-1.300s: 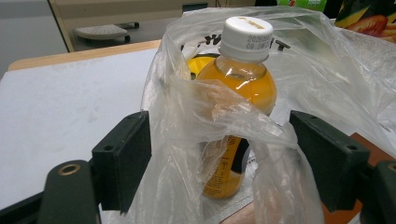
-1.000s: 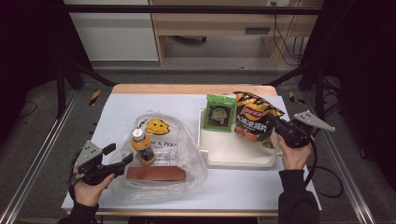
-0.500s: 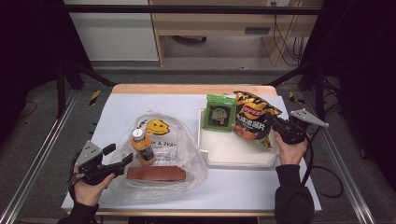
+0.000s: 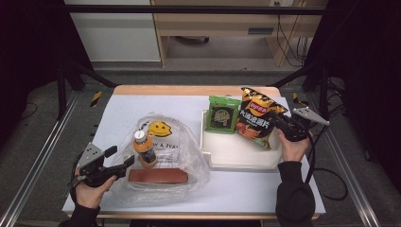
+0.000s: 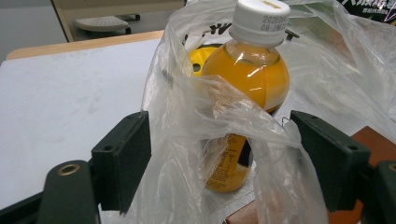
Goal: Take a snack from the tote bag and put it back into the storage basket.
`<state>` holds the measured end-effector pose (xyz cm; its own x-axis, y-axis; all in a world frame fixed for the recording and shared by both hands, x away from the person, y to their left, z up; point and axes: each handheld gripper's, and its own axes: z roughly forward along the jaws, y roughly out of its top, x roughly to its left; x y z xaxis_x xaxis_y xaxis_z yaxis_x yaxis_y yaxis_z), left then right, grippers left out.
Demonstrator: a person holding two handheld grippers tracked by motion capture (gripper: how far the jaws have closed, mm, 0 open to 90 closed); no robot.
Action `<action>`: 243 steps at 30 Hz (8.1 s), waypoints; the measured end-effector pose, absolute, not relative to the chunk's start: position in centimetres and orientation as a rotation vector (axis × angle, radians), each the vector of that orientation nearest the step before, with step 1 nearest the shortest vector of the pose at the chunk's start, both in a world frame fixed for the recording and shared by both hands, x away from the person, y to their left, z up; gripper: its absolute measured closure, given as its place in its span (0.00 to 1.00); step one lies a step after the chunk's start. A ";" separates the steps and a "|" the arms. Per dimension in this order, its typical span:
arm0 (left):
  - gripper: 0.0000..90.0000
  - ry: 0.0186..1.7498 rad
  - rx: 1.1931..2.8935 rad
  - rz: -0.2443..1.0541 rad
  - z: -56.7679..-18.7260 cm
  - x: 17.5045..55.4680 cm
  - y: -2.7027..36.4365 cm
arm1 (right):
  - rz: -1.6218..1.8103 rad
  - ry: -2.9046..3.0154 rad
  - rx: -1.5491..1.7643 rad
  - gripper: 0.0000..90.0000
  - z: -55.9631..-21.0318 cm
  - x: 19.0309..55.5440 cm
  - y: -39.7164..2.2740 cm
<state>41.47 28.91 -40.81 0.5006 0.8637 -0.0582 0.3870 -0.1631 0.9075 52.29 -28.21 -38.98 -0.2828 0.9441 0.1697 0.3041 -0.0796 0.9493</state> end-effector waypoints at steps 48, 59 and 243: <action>0.24 1.075 1.760 0.601 -41.2 41.6 29.0 | 1.082 1.694 1.458 0.94 -40.8 51.1 -26.2; 0.24 1.075 1.758 0.603 -41.1 41.6 29.2 | 0.957 1.679 1.516 0.94 -41.6 52.8 -26.7; 0.22 0.917 1.853 0.609 -40.2 38.1 28.6 | 1.486 2.450 0.671 0.40 -42.8 42.3 -2.7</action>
<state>38.06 28.64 -40.18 0.5953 0.8032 0.0219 0.3325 -0.2710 0.9033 42.34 -2.69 -42.85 -0.8774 0.4755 0.0639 0.2765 0.3923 0.8773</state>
